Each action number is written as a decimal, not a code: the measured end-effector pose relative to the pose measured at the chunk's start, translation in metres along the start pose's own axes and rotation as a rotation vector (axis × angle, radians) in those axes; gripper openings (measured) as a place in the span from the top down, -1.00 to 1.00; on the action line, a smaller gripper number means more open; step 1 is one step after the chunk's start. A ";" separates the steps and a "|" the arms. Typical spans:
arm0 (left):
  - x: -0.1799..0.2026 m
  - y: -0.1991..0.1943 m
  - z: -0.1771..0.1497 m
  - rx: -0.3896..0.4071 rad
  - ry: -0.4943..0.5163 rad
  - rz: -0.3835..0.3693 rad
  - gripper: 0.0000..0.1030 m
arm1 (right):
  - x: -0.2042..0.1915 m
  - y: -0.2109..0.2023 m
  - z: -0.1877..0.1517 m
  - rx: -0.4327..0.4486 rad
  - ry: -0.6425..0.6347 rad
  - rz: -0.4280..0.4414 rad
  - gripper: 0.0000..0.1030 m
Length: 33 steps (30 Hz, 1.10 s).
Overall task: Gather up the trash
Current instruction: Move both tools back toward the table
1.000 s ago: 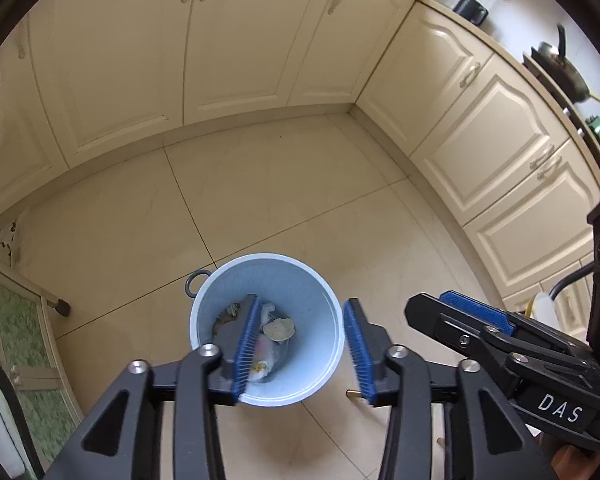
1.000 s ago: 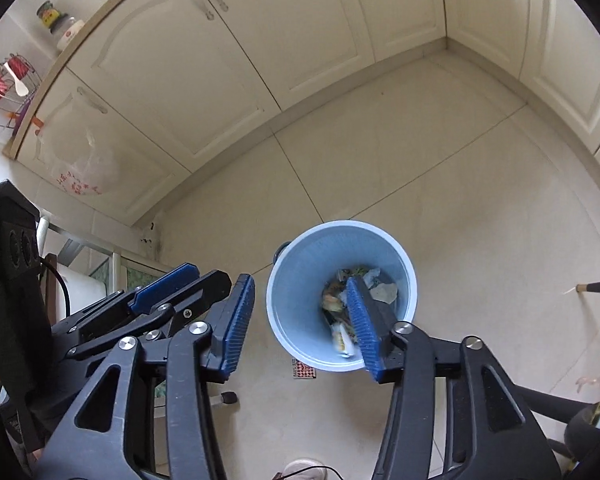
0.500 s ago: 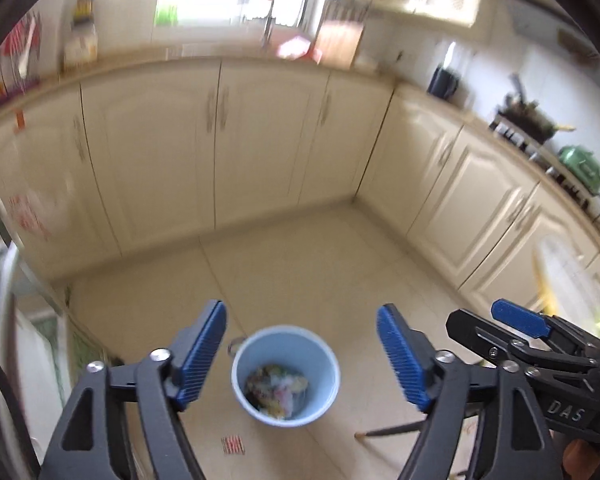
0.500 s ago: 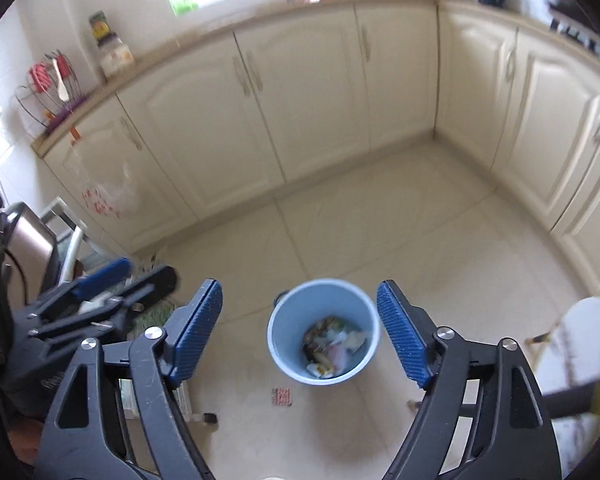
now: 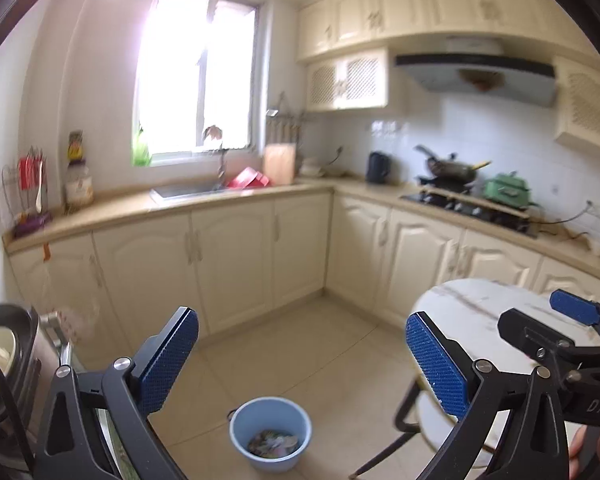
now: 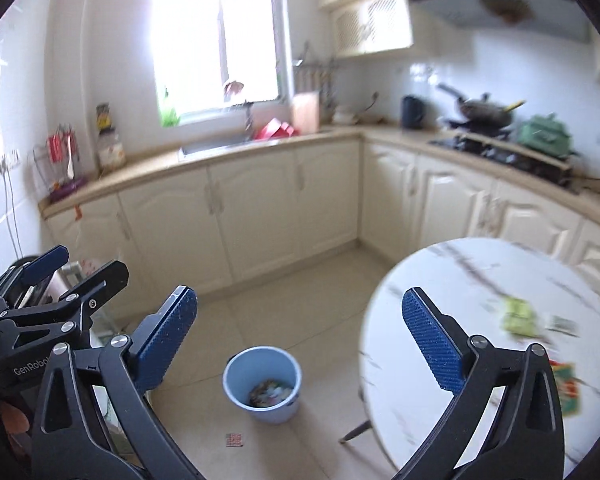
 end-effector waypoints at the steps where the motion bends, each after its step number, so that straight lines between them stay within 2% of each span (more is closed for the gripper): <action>1: 0.011 -0.008 0.001 0.021 0.009 -0.008 -0.98 | 0.010 -0.017 0.001 0.013 0.008 -0.011 -1.00; 5: 0.063 -0.038 -0.014 0.092 0.054 -0.067 -0.99 | 0.026 -0.087 0.005 0.078 0.028 -0.068 -1.00; 11: 0.096 -0.084 -0.044 0.174 0.068 -0.139 -0.99 | 0.046 -0.173 0.005 0.162 0.037 -0.167 -1.00; 15: 0.083 -0.116 -0.065 0.221 0.061 -0.187 -0.99 | 0.056 -0.218 0.001 0.204 0.044 -0.248 -1.00; 16: 0.084 -0.130 -0.073 0.239 0.069 -0.191 -0.99 | 0.058 -0.228 0.000 0.214 0.049 -0.259 -1.00; 17: 0.074 -0.163 -0.097 0.263 0.075 -0.197 -0.99 | 0.059 -0.236 -0.001 0.223 0.053 -0.269 -1.00; 20: 0.071 -0.179 -0.115 0.297 0.086 -0.228 -0.99 | 0.065 -0.258 -0.003 0.243 0.058 -0.301 -1.00; 23: 0.049 -0.204 -0.142 0.322 0.092 -0.256 -0.99 | 0.071 -0.277 -0.006 0.259 0.063 -0.336 -1.00; 29: 0.035 -0.219 -0.169 0.334 0.102 -0.273 -0.99 | 0.086 -0.292 -0.007 0.279 0.081 -0.363 -1.00; 33: 0.037 -0.214 -0.172 0.326 0.105 -0.275 -0.99 | 0.092 -0.292 -0.009 0.277 0.090 -0.370 -1.00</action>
Point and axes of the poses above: each gripper's, at about its wrist camera, not at the fingertips, and y roughly the way its jaws point, x to its right, z to its top, the point moved 4 cm from there along y, roughly the way its jaws point, and after that the axes turned 6 degrees about -y, right-handed, at the moved point
